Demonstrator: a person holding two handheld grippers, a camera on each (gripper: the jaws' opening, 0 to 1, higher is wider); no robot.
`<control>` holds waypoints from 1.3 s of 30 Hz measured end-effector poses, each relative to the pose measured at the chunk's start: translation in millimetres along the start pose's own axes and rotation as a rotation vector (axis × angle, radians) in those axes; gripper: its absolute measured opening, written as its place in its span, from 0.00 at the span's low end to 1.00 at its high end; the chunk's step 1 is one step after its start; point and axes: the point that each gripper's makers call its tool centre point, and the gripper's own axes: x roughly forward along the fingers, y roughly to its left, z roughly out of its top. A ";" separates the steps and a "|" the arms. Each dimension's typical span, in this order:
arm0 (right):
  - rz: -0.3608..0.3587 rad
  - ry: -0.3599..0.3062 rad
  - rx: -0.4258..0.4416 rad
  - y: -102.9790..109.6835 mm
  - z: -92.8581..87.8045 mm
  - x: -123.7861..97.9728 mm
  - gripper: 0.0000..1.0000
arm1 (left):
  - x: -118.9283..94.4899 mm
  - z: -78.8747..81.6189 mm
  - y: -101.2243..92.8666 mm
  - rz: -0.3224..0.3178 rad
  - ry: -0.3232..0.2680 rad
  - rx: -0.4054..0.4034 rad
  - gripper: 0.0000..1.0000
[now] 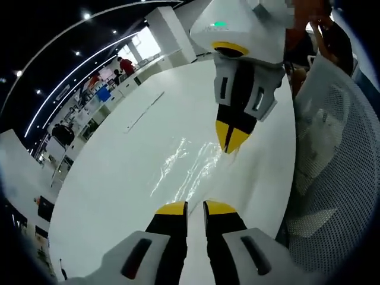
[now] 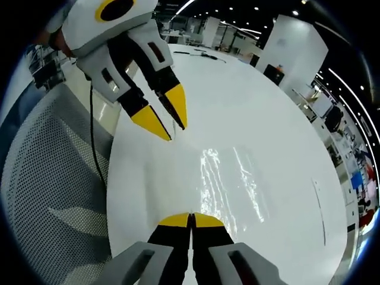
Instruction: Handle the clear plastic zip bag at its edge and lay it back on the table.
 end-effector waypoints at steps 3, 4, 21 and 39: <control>-0.002 0.000 0.008 -0.5 0.4 0.0 0.00 | -2.0 -0.7 0.0 0.007 -0.002 -0.005 0.09; -0.002 0.001 0.008 -0.2 0.8 -0.3 0.00 | -2.8 -0.8 -0.2 0.008 -0.004 -0.005 0.09; -0.012 -0.003 0.015 -5.0 9.9 3.3 0.00 | -2.7 12.5 -16.0 -0.021 -0.037 0.026 0.09; -0.022 0.001 -0.021 -12.4 13.2 -1.0 0.00 | 21.7 35.5 -31.3 -0.090 -0.052 0.116 0.10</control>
